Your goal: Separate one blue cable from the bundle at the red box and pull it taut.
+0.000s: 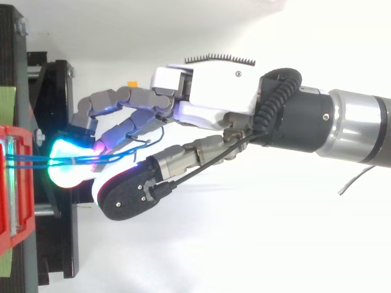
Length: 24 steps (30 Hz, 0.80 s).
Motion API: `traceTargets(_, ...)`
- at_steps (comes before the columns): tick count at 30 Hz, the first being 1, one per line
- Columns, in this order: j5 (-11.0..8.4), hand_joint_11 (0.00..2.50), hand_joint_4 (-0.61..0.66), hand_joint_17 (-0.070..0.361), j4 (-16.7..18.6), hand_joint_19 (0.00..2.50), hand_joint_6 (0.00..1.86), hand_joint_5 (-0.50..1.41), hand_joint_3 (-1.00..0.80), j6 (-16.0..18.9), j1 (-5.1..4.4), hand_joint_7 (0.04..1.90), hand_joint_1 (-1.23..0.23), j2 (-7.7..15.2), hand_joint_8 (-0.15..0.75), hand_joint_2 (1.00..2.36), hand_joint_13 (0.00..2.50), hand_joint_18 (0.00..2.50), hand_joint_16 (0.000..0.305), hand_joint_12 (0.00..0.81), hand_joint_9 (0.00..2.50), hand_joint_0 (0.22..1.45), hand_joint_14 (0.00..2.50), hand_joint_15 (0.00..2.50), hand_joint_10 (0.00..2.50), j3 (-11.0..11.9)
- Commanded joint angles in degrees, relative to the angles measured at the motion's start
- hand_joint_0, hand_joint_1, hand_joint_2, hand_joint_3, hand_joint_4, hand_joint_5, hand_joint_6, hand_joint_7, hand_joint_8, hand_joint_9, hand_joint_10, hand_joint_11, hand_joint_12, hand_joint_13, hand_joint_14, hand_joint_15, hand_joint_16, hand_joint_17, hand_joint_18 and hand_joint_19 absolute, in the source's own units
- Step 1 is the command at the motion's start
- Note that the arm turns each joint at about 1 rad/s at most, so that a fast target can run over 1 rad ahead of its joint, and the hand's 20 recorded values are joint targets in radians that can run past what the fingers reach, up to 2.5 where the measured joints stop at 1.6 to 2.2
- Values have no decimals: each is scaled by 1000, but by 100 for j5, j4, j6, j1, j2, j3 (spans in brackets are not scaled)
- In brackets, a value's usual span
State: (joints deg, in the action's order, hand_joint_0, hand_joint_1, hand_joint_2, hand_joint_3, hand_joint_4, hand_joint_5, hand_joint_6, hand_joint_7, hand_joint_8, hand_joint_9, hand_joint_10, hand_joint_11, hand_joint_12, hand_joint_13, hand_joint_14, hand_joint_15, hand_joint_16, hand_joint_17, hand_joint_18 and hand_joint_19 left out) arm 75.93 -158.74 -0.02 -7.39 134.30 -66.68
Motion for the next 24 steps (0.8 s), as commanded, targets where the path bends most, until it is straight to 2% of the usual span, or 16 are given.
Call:
traceTargets(1,19,472,143,75,-16,402,502,-139,-394,-42,9,1134,-660,0,264,1007,625,402,33,335,684,602,14,390,14,41)
traceTargets(12,54,488,107,74,10,400,502,-119,-335,-68,36,1284,-652,0,266,1011,639,412,33,334,701,621,14,388,16,41)
traceTargets(17,45,497,99,74,10,399,525,-122,-334,-68,27,1258,-649,0,267,1011,640,416,33,335,703,623,14,393,16,49)
traceTargets(24,54,503,114,77,19,412,535,-121,-477,-121,36,1245,-516,0,274,1002,653,424,34,342,721,565,14,397,14,67)
